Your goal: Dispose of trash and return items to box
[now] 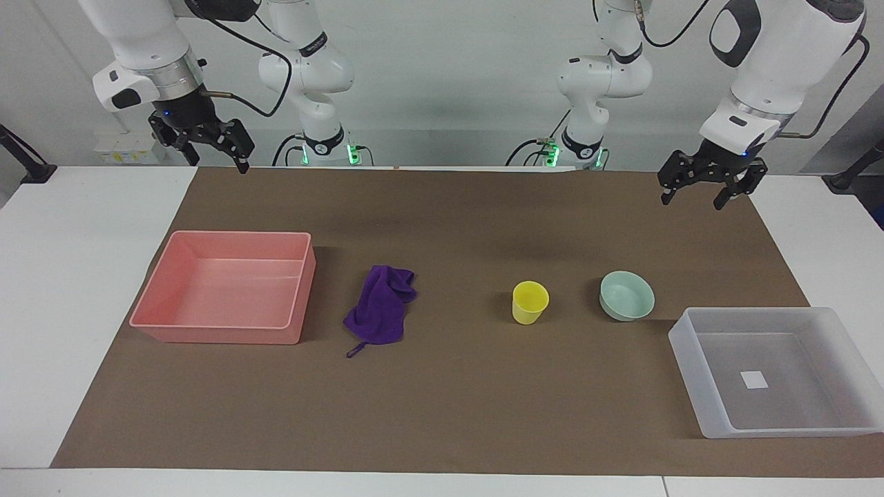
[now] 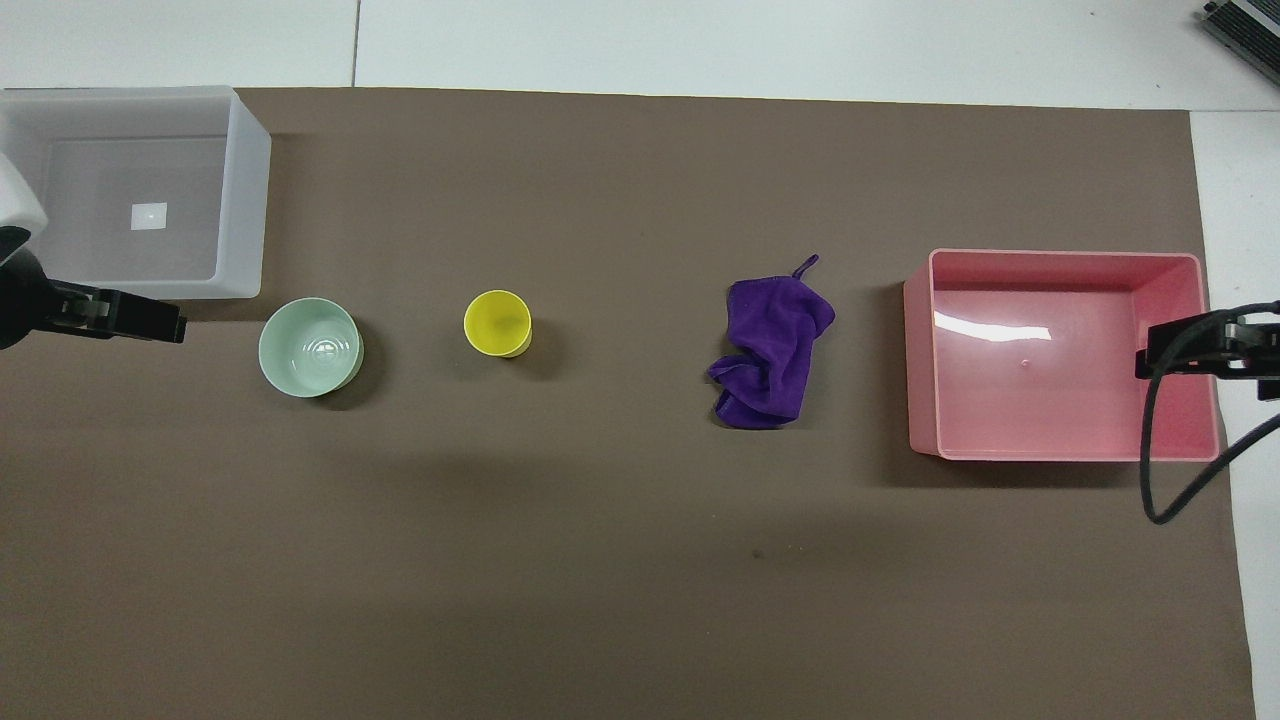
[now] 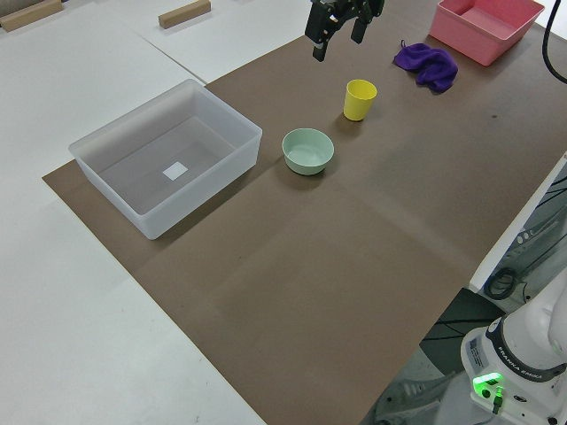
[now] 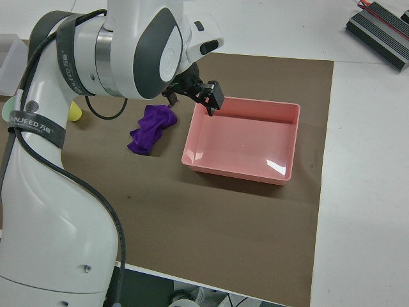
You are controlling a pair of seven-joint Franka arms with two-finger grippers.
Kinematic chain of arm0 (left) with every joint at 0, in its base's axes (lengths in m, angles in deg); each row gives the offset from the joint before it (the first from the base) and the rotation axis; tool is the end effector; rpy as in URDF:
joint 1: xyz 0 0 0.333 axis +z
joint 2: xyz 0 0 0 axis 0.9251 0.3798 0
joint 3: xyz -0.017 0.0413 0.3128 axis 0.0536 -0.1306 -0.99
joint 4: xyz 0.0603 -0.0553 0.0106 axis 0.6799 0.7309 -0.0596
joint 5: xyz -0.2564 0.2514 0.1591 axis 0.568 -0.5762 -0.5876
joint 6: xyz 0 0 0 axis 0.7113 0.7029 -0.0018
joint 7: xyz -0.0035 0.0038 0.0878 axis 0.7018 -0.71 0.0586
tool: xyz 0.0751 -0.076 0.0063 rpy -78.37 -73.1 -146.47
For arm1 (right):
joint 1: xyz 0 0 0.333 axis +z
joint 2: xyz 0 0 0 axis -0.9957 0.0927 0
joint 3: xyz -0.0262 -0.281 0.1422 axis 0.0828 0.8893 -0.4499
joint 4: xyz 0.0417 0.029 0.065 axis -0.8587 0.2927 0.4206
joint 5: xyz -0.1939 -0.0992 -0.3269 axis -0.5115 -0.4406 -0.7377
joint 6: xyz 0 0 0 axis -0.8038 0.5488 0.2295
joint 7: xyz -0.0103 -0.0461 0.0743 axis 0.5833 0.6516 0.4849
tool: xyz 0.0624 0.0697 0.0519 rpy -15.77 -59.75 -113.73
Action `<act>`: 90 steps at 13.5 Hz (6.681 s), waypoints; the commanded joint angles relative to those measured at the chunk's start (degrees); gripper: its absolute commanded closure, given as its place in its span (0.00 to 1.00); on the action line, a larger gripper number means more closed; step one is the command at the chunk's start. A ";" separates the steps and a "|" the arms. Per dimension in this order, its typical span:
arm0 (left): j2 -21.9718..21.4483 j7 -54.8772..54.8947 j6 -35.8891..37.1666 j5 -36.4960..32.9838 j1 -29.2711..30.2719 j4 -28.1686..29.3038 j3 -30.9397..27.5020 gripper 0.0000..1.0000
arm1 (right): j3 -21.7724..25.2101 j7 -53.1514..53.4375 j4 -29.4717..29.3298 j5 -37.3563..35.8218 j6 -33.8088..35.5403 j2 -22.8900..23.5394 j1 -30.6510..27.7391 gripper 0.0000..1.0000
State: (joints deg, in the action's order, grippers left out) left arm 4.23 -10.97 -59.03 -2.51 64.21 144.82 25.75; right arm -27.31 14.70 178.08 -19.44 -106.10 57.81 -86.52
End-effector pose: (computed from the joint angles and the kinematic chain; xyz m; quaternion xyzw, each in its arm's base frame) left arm 0.5435 -0.0433 0.6063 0.9957 -0.0852 0.0352 0.0128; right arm 0.5179 -0.0256 0.6383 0.9951 -0.0971 -0.0154 0.0069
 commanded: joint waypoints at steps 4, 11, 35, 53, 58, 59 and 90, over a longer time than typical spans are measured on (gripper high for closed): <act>0.45 0.79 -10.58 1.05 -0.04 7.81 0.01 0.00 | -0.26 -1.28 2.38 0.43 -3.47 -0.53 -0.28 0.00; 3.44 0.53 -30.01 1.05 0.30 21.18 -0.17 0.00 | -0.34 3.46 2.29 0.17 -12.35 5.45 3.85 0.00; 12.42 -0.97 -39.98 1.05 3.56 22.96 -0.17 1.00 | -0.26 18.06 18.29 -6.68 -47.53 24.97 23.54 0.43; 41.40 -1.14 -28.18 1.75 14.98 -29.87 -0.25 1.00 | 0.45 19.99 2.57 -5.81 -20.81 13.11 18.97 1.00; 45.54 -1.32 -32.67 1.75 17.18 -30.94 0.01 1.00 | 0.36 17.46 -3.85 -5.72 -12.46 10.82 16.96 1.00; 45.37 -1.32 -32.49 1.75 17.10 -30.15 -0.16 1.00 | 0.45 15.44 -5.08 -5.46 -10.44 10.73 16.17 1.00; 20.42 -2.10 -14.38 -0.54 0.15 -9.68 -0.61 0.00 | 0.45 -10.07 30.33 -3.17 -44.71 7.74 -6.26 0.43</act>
State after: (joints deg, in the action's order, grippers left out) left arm 27.64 -12.17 -73.31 -2.13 67.25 130.24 25.93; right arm -26.07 4.07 208.02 -23.62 -149.82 65.58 -92.06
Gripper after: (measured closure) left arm 0.000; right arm 0.529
